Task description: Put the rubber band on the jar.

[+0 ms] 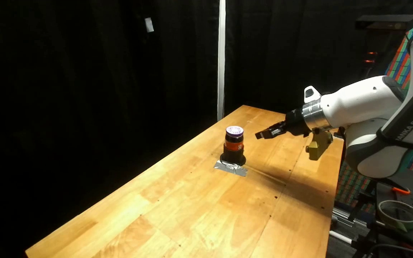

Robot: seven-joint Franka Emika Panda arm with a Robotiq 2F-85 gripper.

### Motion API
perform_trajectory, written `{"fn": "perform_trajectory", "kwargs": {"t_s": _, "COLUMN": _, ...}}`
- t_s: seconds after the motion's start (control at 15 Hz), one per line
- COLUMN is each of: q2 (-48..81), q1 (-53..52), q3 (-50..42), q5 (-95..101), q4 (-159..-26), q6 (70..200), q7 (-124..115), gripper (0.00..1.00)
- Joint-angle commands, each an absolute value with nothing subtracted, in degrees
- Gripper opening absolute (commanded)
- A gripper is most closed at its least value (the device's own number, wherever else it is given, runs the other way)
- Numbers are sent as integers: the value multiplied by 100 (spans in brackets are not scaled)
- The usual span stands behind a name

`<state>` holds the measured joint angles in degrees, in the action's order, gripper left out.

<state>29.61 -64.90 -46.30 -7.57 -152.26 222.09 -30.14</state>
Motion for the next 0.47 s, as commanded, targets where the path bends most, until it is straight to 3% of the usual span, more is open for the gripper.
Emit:
{"fn": "perform_trajectory", "kwargs": {"t_s": 0.0, "q2": 2734, "q1": -5720, "q3": -3435, "q5": -2108, "q4": -15374, "q6": 22830, "q7": -1826, "gripper": 13}}
{"fn": "perform_trajectory", "kwargs": {"t_s": 0.07, "q2": 2692, "q1": -5461, "q3": -3065, "q5": -2383, "q4": -15356, "q6": 22844, "q7": -1498, "gripper": 39}}
{"fn": "perform_trajectory", "kwargs": {"t_s": 0.13, "q2": 2639, "q1": -5034, "q3": -2646, "q5": -2407, "q4": -15194, "q6": 22722, "q7": -1355, "gripper": 14}}
{"fn": "perform_trajectory", "kwargs": {"t_s": 0.4, "q2": 2671, "q1": -4649, "q3": -2217, "q5": -2610, "q4": -15200, "q6": 22853, "q7": -1075, "gripper": 38}}
